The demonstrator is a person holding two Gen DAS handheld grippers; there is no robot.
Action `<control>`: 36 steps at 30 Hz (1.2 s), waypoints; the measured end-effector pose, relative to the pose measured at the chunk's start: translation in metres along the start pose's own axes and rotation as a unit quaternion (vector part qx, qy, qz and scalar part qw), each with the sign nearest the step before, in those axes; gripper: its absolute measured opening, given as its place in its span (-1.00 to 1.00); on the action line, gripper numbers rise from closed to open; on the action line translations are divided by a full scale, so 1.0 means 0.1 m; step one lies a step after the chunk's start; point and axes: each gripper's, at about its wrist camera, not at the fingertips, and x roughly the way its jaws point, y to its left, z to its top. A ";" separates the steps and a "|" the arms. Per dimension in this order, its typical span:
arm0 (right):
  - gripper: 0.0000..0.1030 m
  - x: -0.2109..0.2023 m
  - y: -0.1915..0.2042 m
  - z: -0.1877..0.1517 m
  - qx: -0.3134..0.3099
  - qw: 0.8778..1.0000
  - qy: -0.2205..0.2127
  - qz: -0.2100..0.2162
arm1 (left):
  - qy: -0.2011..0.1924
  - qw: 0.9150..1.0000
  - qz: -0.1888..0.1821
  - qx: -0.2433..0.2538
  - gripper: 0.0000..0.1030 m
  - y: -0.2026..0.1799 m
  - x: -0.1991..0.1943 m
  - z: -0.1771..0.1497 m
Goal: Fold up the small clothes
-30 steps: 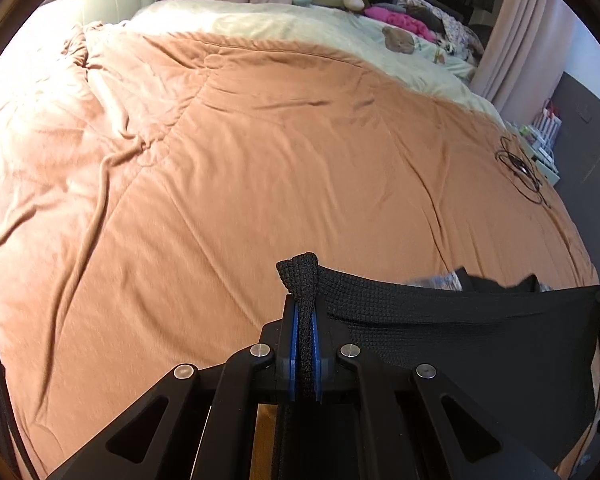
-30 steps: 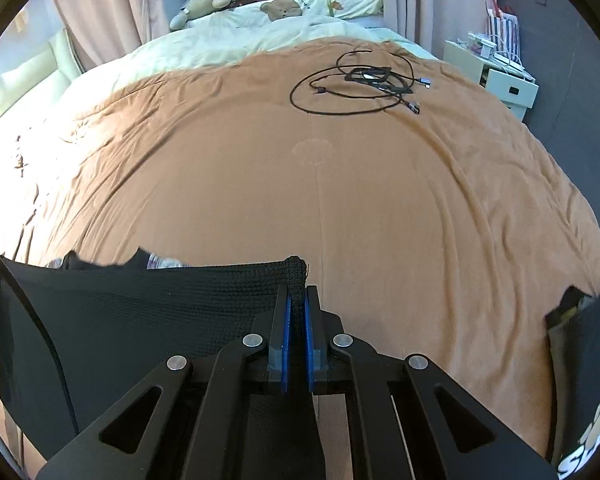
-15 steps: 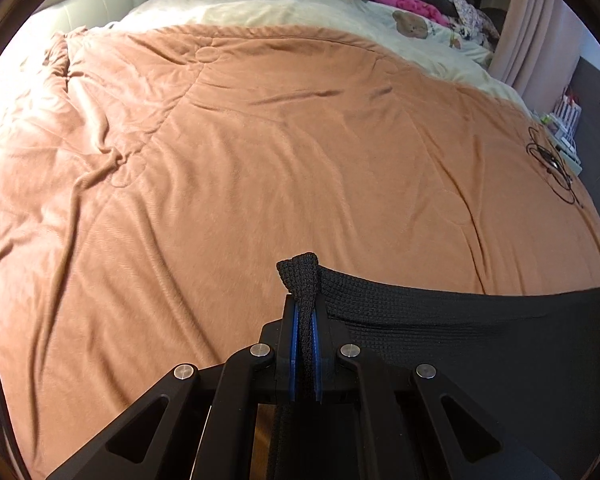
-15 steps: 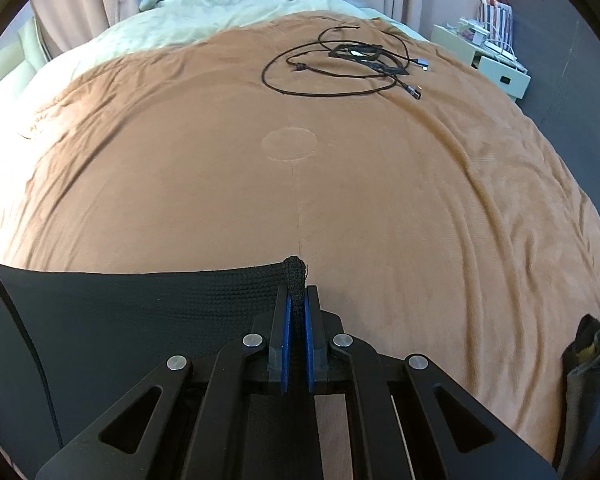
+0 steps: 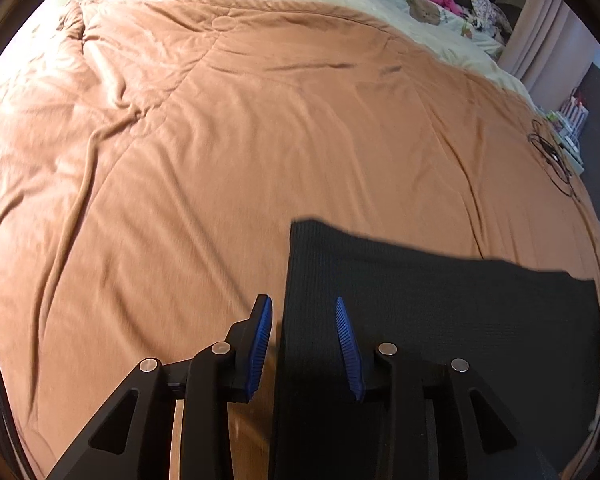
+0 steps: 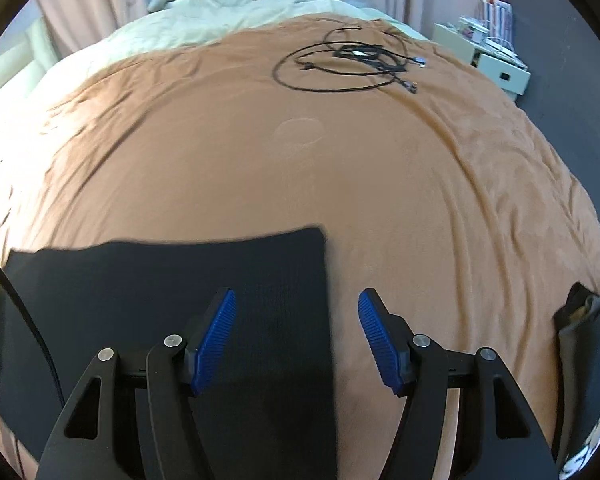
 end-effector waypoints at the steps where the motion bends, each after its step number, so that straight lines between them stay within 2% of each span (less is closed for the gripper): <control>1: 0.20 -0.04 0.00 -0.03 0.000 1.000 0.001 0.003 | 0.003 1.000 -0.003 -0.002 -0.31 0.01 -0.04 -0.07; 13: 0.19 -0.64 0.18 -0.63 -0.003 0.998 -0.006 0.068 | 0.027 0.998 -0.038 -0.044 -0.31 0.20 -0.50 -0.94; 17: 0.13 -0.77 0.28 -0.86 -0.015 0.998 -0.010 0.065 | 0.040 0.996 -0.050 -0.062 -0.31 0.28 -0.59 -1.22; 22: 0.06 -0.88 0.47 -1.10 -0.023 0.996 -0.009 0.087 | 0.047 0.993 -0.061 -0.087 -0.31 0.38 -0.68 -1.51; 26: 0.01 -0.91 0.60 -1.24 -0.029 0.994 -0.004 0.103 | 0.052 0.990 -0.073 -0.110 -0.31 0.49 -0.74 -1.71; 36: -0.29 -0.71 0.96 -1.46 -0.037 0.985 0.035 0.163 | 0.071 0.977 -0.121 -0.160 -0.23 0.59 -0.77 -2.17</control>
